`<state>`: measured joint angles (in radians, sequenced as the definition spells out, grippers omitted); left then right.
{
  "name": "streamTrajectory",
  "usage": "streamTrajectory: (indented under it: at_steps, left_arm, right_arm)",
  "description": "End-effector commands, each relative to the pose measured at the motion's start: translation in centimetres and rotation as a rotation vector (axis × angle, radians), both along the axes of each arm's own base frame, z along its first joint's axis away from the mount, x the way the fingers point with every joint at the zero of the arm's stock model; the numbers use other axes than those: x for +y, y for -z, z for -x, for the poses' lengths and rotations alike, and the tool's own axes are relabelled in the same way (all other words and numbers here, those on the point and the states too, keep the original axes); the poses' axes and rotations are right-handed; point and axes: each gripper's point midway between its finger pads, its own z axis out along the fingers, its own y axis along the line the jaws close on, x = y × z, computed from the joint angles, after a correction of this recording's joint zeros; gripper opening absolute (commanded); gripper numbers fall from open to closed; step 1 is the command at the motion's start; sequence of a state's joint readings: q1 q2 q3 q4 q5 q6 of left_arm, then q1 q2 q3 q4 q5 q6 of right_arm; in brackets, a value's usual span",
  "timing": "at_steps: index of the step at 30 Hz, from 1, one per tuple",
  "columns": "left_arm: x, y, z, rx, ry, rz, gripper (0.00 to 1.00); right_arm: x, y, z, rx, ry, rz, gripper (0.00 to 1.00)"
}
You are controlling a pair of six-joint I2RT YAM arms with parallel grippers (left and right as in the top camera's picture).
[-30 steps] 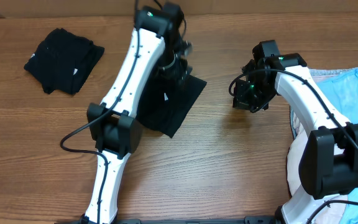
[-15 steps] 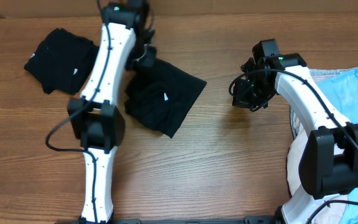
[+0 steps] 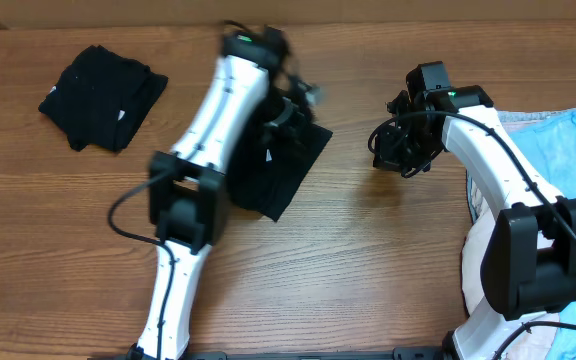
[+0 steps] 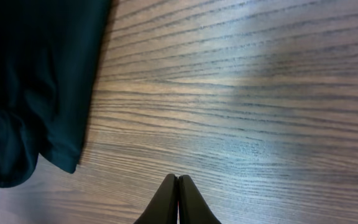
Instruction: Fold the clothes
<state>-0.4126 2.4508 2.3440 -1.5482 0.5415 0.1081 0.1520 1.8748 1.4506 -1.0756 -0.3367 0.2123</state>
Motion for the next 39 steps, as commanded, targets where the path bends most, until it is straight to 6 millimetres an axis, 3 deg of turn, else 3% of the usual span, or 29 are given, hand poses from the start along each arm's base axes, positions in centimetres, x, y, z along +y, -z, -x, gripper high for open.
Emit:
streamTrajectory:
  at_steps: [1,5,8,13,16,19,24,30,33,35,39]
  left_arm:
    - [3.6,-0.9,-2.4,-0.119,-0.077,-0.205,0.04]
    - [8.1,-3.9,-5.0,-0.176,-0.225,-0.254,0.13]
    - [11.7,-4.4,-6.6,-0.179,-0.316,-0.256,0.09]
    - [15.9,-1.8,-7.8,-0.144,-0.367,-0.274,0.04]
    - [17.2,1.0,-8.4,-0.130,-0.385,-0.279,0.04]
    - [17.8,3.2,-7.5,-0.077,-0.391,-0.289,0.04]
    - [14.5,4.2,-5.5,0.011,-0.327,-0.151,0.04]
    - [3.7,1.3,-3.4,0.042,-0.154,0.214,0.04]
    - [-0.1,0.6,-2.8,0.009,-0.084,0.289,0.04]
    - [-1.7,0.3,-2.4,-0.015,-0.045,0.298,0.04]
    - [-2.2,-1.9,-3.4,-0.062,-0.047,0.318,0.04]
  right_arm:
    - [0.3,-1.0,-0.3,-0.026,-0.009,-0.009,0.05]
    - [0.3,-1.0,-0.3,-0.028,-0.009,-0.010,0.05]
    - [0.3,-1.0,-0.4,-0.032,-0.009,-0.010,0.05]
    - [0.4,-1.0,-0.5,-0.034,-0.009,-0.011,0.05]
    - [0.3,-1.1,-0.5,-0.036,-0.009,-0.011,0.05]
    - [0.3,-1.0,-0.4,-0.031,-0.008,-0.011,0.05]
    - [0.3,-1.0,-0.5,-0.034,-0.009,-0.011,0.05]
    - [0.4,-1.1,-0.6,-0.039,-0.008,-0.012,0.05]
    - [0.3,-1.1,-0.5,-0.035,-0.008,-0.011,0.05]
    - [0.3,-1.0,-0.4,-0.032,-0.009,-0.011,0.05]
    - [0.3,-1.0,-0.4,-0.032,-0.009,-0.010,0.05]
